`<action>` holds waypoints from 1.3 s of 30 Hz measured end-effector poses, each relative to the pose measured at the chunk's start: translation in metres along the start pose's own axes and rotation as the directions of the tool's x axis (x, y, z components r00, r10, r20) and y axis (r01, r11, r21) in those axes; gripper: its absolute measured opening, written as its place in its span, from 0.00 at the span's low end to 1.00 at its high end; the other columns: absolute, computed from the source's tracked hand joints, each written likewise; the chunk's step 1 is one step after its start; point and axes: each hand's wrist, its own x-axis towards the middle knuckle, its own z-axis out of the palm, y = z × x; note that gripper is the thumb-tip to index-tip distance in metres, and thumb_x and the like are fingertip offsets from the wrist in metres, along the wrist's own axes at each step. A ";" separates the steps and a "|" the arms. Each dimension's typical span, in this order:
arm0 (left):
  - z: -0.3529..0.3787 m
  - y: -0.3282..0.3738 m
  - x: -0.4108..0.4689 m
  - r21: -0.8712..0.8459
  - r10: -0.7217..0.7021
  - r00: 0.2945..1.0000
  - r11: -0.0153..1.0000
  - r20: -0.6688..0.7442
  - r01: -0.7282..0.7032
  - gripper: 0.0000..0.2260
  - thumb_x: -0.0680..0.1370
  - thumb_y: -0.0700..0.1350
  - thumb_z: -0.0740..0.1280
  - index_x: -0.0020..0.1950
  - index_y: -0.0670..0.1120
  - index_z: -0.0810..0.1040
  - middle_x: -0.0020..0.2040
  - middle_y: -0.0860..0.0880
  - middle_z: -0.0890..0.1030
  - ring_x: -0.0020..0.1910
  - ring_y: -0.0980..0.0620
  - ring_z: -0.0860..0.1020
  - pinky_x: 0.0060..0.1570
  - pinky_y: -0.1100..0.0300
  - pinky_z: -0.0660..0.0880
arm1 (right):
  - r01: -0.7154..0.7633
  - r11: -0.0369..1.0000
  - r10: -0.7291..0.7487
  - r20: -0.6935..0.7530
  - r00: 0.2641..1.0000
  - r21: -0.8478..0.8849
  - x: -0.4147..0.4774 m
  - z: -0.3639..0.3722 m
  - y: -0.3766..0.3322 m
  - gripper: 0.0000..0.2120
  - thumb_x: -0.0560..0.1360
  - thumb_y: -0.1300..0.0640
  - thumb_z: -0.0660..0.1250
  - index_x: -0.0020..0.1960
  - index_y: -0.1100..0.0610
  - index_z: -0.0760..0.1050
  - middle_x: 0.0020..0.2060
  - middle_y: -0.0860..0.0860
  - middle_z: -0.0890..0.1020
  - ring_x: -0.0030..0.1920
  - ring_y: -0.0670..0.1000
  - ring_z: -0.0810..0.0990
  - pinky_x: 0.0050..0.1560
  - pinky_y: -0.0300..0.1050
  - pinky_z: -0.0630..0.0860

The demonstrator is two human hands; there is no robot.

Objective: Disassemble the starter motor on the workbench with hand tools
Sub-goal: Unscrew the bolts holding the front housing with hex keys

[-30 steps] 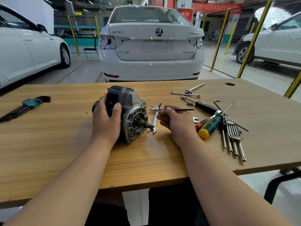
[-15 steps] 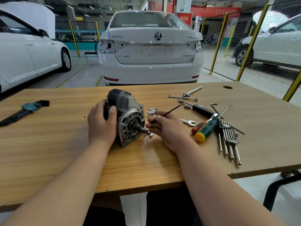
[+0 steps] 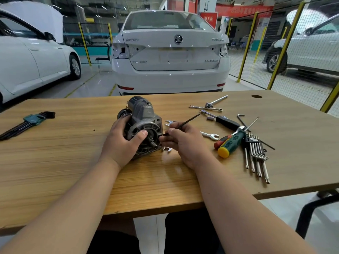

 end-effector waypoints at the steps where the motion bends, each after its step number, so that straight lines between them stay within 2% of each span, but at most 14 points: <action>1: 0.000 0.000 0.000 -0.004 -0.006 1.000 1.000 -0.001 0.006 0.36 0.68 0.62 0.66 0.73 0.51 0.67 0.69 0.53 0.70 0.66 0.54 0.70 0.63 0.56 0.68 | 0.003 1.000 -0.003 0.011 1.000 0.018 0.000 -0.001 0.001 0.06 0.78 0.70 0.61 0.49 0.60 0.70 0.31 0.51 0.80 0.35 0.53 0.84 0.35 0.42 0.80; 6: 0.000 0.002 -0.001 -0.024 -0.017 1.000 1.000 0.005 0.017 0.36 0.67 0.62 0.67 0.73 0.52 0.67 0.67 0.54 0.71 0.65 0.54 0.70 0.64 0.53 0.70 | -0.005 1.000 0.006 0.024 1.000 -0.020 0.004 0.002 0.005 0.06 0.78 0.69 0.62 0.48 0.60 0.71 0.37 0.55 0.81 0.38 0.53 0.85 0.36 0.42 0.80; 15: 0.000 0.000 -0.001 -0.026 -0.001 1.000 1.000 -0.007 0.000 0.28 0.74 0.54 0.71 0.72 0.53 0.68 0.64 0.58 0.70 0.62 0.56 0.70 0.59 0.57 0.68 | -0.045 0.999 0.045 -0.011 0.999 0.017 0.006 0.004 0.004 0.06 0.78 0.69 0.62 0.49 0.60 0.72 0.36 0.54 0.81 0.37 0.53 0.85 0.35 0.41 0.80; 22: 0.001 0.001 -0.003 0.021 0.044 0.998 0.999 -0.035 -0.043 0.29 0.74 0.53 0.71 0.72 0.50 0.67 0.66 0.54 0.70 0.63 0.56 0.69 0.60 0.58 0.67 | -0.095 0.995 0.095 -0.097 0.991 0.003 0.005 0.006 0.006 0.05 0.78 0.69 0.63 0.51 0.61 0.72 0.40 0.57 0.82 0.35 0.51 0.85 0.35 0.41 0.80; 24: 0.002 0.006 -0.006 0.034 0.081 0.994 0.996 -0.069 -0.079 0.31 0.72 0.55 0.72 0.72 0.49 0.66 0.65 0.55 0.69 0.62 0.57 0.67 0.60 0.58 0.67 | -0.098 0.995 0.096 -0.103 0.990 -0.009 0.005 0.006 0.005 0.05 0.78 0.68 0.63 0.52 0.62 0.73 0.41 0.58 0.82 0.35 0.51 0.85 0.35 0.40 0.80; 26: 0.004 0.013 -0.011 0.033 0.135 0.986 0.991 -0.098 -0.133 0.34 0.69 0.56 0.70 0.73 0.47 0.65 0.65 0.53 0.67 0.65 0.54 0.67 0.64 0.56 0.67 | -0.097 0.995 0.095 -0.110 0.989 -0.011 0.004 0.005 0.004 0.04 0.78 0.68 0.64 0.51 0.62 0.73 0.41 0.58 0.82 0.35 0.51 0.85 0.35 0.41 0.80; 28: 0.007 0.022 -0.014 0.097 0.221 0.968 0.973 -0.123 -0.210 0.36 0.69 0.54 0.71 0.73 0.44 0.64 0.70 0.47 0.66 0.69 0.48 0.65 0.68 0.56 0.63 | -0.093 0.996 0.092 -0.102 0.991 -0.008 0.002 0.007 0.004 0.04 0.78 0.68 0.64 0.50 0.61 0.73 0.40 0.58 0.81 0.35 0.51 0.84 0.35 0.41 0.80; 30: 0.012 0.032 -0.013 0.192 0.269 0.956 0.950 -0.113 -0.245 0.37 0.70 0.51 0.74 0.75 0.44 0.62 0.74 0.45 0.62 0.73 0.47 0.60 0.71 0.55 0.60 | -0.084 0.996 0.085 -0.094 0.992 0.017 0.002 0.008 0.004 0.04 0.78 0.68 0.64 0.49 0.61 0.73 0.38 0.57 0.81 0.34 0.50 0.84 0.35 0.41 0.80; 32: 0.014 0.042 -0.009 0.265 0.226 0.973 0.942 -0.047 -0.206 0.43 0.69 0.51 0.74 0.78 0.48 0.55 0.77 0.50 0.55 0.75 0.48 0.56 0.72 0.53 0.59 | -0.064 0.998 0.066 -0.099 0.993 0.029 0.003 0.009 0.004 0.04 0.77 0.68 0.65 0.47 0.60 0.74 0.38 0.56 0.81 0.34 0.49 0.83 0.34 0.41 0.80; 34: 0.014 0.050 -0.001 0.373 0.127 0.990 0.917 0.054 -0.139 0.48 0.68 0.54 0.74 0.78 0.56 0.45 0.77 0.57 0.47 0.75 0.44 0.57 0.69 0.51 0.62 | -0.053 0.998 0.056 -0.112 0.992 0.030 0.004 0.010 0.005 0.05 0.77 0.68 0.66 0.46 0.59 0.75 0.37 0.54 0.81 0.34 0.49 0.82 0.32 0.40 0.79; 37: 0.013 0.063 0.014 0.563 0.047 0.990 0.818 0.134 -0.115 0.53 0.66 0.58 0.75 0.76 0.61 0.38 0.77 0.54 0.39 0.73 0.38 0.59 0.67 0.48 0.65 | -0.069 0.998 0.069 -0.113 0.991 -0.002 0.003 0.009 0.004 0.06 0.77 0.67 0.66 0.45 0.58 0.75 0.36 0.54 0.81 0.31 0.49 0.80 0.29 0.42 0.76; 39: 0.011 0.070 0.023 0.668 0.073 0.981 0.724 0.178 -0.175 0.53 0.66 0.61 0.75 0.77 0.58 0.39 0.78 0.50 0.41 0.75 0.39 0.54 0.71 0.46 0.60 | -0.097 0.994 0.091 -0.116 0.989 -0.048 0.002 0.009 0.004 0.05 0.77 0.65 0.66 0.45 0.56 0.75 0.36 0.54 0.81 0.29 0.50 0.78 0.28 0.43 0.73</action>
